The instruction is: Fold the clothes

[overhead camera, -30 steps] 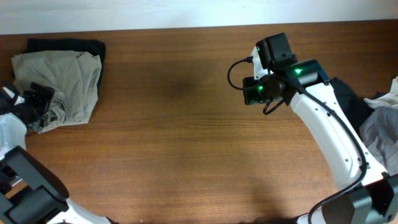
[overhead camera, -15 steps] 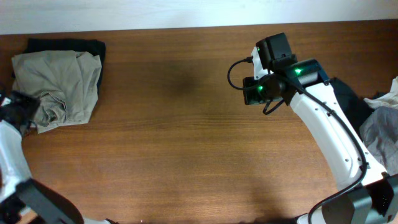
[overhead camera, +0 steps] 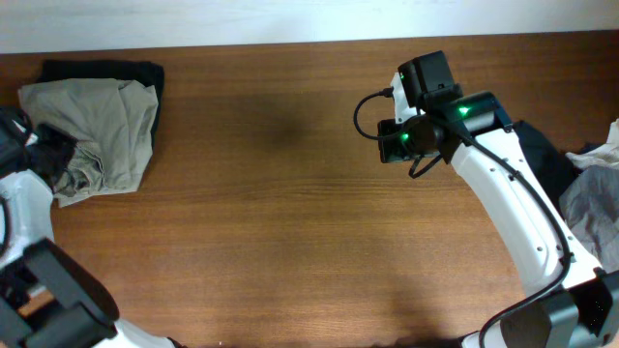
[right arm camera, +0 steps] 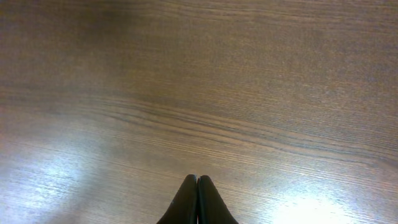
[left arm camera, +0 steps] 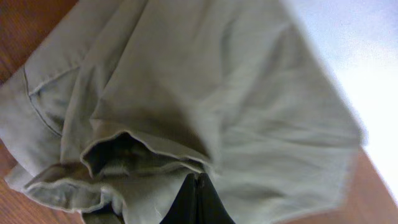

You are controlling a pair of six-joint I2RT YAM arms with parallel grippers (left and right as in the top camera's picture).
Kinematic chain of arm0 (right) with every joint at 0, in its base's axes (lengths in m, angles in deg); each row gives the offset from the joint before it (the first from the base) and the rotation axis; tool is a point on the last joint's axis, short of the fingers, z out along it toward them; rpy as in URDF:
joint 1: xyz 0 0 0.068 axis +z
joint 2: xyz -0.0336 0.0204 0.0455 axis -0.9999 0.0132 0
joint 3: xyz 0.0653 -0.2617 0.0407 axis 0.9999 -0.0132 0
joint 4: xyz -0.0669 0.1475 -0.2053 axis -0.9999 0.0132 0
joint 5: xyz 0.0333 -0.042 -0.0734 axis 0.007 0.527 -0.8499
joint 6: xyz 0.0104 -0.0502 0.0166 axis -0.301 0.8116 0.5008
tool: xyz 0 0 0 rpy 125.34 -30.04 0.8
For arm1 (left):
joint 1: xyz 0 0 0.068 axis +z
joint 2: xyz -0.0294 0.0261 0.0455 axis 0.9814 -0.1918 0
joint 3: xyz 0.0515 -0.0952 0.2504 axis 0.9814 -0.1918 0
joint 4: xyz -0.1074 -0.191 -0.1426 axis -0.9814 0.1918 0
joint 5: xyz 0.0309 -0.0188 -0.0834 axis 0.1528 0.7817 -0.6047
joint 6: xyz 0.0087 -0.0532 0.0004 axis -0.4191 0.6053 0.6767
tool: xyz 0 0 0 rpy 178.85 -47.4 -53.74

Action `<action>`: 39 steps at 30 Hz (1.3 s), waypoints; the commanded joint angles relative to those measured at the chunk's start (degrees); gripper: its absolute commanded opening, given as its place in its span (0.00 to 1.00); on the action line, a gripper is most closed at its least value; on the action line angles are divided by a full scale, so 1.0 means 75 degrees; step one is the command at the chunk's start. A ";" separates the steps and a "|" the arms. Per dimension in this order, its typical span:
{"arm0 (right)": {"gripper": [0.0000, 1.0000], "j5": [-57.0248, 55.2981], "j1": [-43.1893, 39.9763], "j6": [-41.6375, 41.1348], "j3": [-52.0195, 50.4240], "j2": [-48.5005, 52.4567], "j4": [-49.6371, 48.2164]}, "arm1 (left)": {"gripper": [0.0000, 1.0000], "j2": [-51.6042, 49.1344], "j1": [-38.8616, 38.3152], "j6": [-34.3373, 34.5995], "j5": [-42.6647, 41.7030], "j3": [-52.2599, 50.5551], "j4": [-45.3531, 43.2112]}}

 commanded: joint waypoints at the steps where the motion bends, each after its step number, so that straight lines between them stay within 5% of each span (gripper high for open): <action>1: 0.04 -0.0067 0.0026 0.0076 0.0163 -0.0172 -0.0017 | 0.01 -0.0670 0.0009 0.0079 0.0044 0.0020 -0.0114; 12: 0.04 -0.0064 0.0026 0.0076 0.0166 -0.0172 -0.0015 | 0.01 -0.0962 0.0017 -0.0003 0.0181 0.0023 0.1600; 15: 0.04 -0.0064 0.0026 0.0076 0.0166 -0.0172 -0.0012 | 0.01 -0.0816 0.0061 -0.0157 -0.0606 0.0192 0.1903; 21: 0.04 -0.0067 0.0026 0.0076 0.0166 -0.0175 -0.0017 | 0.01 0.0466 0.0067 -0.1215 -0.1396 0.0790 0.1515; 26: 0.04 -0.0067 0.0026 0.0073 0.0163 -0.0172 -0.0047 | 0.01 0.1125 0.0067 -0.1259 0.0385 0.0787 0.0729; 39: 0.04 -0.0067 0.0026 0.0073 0.0166 -0.0172 -0.0085 | 0.01 -0.0941 0.0058 -0.1253 0.0437 0.0772 0.0315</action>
